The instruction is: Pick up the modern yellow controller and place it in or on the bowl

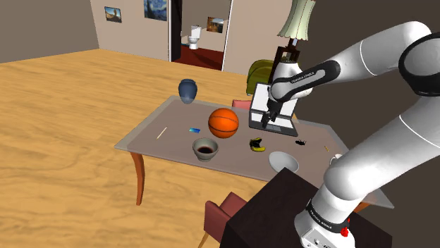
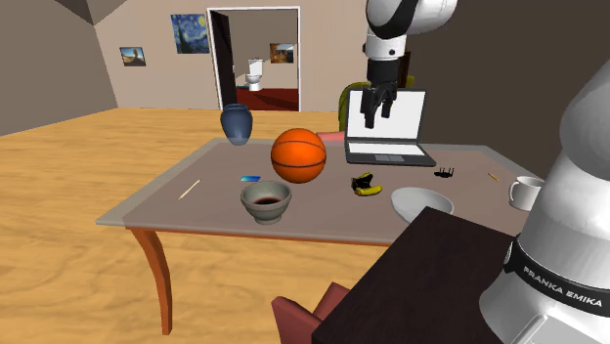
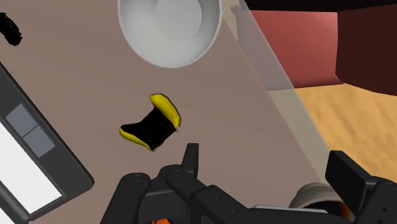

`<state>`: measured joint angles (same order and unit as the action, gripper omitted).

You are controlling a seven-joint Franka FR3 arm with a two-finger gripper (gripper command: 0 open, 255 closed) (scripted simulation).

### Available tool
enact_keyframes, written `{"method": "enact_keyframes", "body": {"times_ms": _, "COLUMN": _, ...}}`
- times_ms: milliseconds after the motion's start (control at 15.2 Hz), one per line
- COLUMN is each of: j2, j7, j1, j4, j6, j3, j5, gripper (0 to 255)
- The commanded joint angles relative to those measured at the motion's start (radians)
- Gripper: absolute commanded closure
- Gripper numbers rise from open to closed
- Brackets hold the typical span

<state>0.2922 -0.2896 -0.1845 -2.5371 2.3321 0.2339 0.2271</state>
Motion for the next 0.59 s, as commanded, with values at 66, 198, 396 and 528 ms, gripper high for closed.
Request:
{"method": "enact_keyframes", "body": {"times_ms": 66, "j2": -0.094, "j7": -0.025, "j1": -0.013, "j4": 0.016, "j6": 0.085, "j3": 0.035, "j5": -0.011, "gripper": 0}}
{"method": "enact_keyframes", "body": {"times_ms": 198, "j2": -0.168, "j7": -0.052, "j1": -0.021, "j4": 0.038, "j6": 0.141, "j3": 0.060, "j5": -0.031, "gripper": 0}}
{"method": "enact_keyframes", "body": {"times_ms": 396, "j2": -0.283, "j7": -0.103, "j1": -0.035, "j4": 0.079, "j6": 0.217, "j3": 0.089, "j5": -0.080, "gripper": 0}}
{"method": "enact_keyframes", "body": {"times_ms": 528, "j2": -0.362, "j7": -0.145, "j1": -0.048, "j4": 0.112, "j6": 0.262, "j3": 0.100, "j5": -0.125, "gripper": 0}}
